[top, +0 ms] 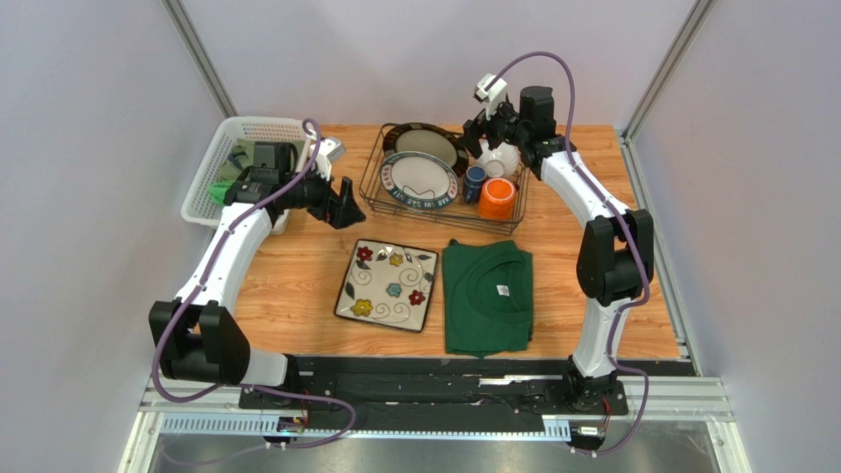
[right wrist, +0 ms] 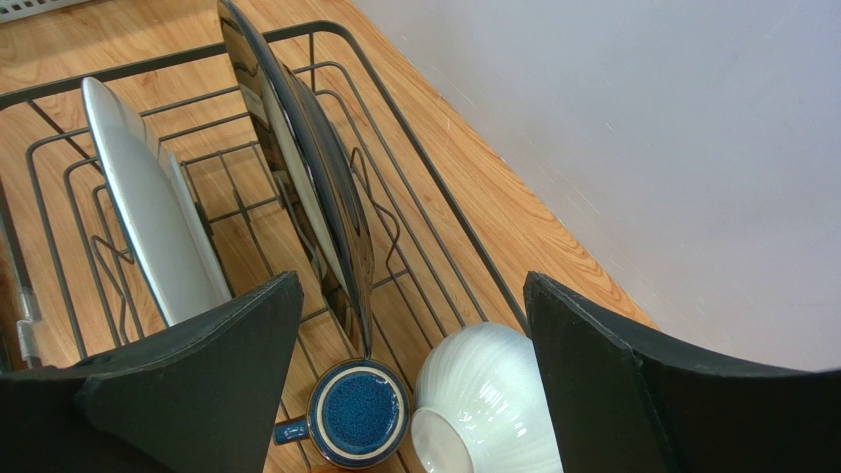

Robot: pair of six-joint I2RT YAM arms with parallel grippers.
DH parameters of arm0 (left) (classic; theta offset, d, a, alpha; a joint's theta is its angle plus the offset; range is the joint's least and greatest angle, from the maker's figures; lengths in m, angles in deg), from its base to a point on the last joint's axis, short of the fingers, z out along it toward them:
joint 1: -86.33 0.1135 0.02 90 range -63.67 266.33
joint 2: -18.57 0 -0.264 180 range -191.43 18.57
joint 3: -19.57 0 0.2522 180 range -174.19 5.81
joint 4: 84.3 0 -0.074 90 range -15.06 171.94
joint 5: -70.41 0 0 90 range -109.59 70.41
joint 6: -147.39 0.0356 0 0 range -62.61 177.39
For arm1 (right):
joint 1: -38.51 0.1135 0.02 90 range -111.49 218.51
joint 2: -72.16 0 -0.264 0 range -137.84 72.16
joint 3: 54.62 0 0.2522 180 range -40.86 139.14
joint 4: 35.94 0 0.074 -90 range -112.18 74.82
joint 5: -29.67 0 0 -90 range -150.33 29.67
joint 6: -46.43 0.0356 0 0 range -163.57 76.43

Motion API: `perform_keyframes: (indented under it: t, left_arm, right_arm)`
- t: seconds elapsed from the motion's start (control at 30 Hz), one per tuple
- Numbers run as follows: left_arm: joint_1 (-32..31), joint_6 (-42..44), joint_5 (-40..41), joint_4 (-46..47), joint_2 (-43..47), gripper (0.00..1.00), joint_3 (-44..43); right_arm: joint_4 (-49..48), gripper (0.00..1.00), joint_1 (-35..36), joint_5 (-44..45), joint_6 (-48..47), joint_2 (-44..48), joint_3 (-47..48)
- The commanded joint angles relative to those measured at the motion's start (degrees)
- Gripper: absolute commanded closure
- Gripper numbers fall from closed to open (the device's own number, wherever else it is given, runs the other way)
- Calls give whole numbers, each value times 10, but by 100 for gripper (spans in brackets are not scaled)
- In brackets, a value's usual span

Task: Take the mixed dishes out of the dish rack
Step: Pick up the plate from the dish rack.

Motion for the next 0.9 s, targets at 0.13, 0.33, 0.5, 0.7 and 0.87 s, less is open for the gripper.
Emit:
perform_keyframes:
  t: [0.13,0.33,0.5,0.7,0.87]
  left_arm:
    - [-2,36,-18,2,-12,1,-28]
    - [-2,86,-32,-16,-22,1,-40]
    - [-2,107,-41,-17,-27,1,-43]
    - [-2,116,-39,-16,-35,1,-46]
    - [-2,128,-38,-18,-41,1,-50]
  right_arm:
    - [-22,12,3,-33,-15,-36,38]
    - [-30,14,6,-40,-21,-62,55]
    - [-28,14,10,-43,-27,-86,74]
    - [-20,14,17,-41,-33,-122,104]
    - [-11,15,23,-41,-36,-149,136]
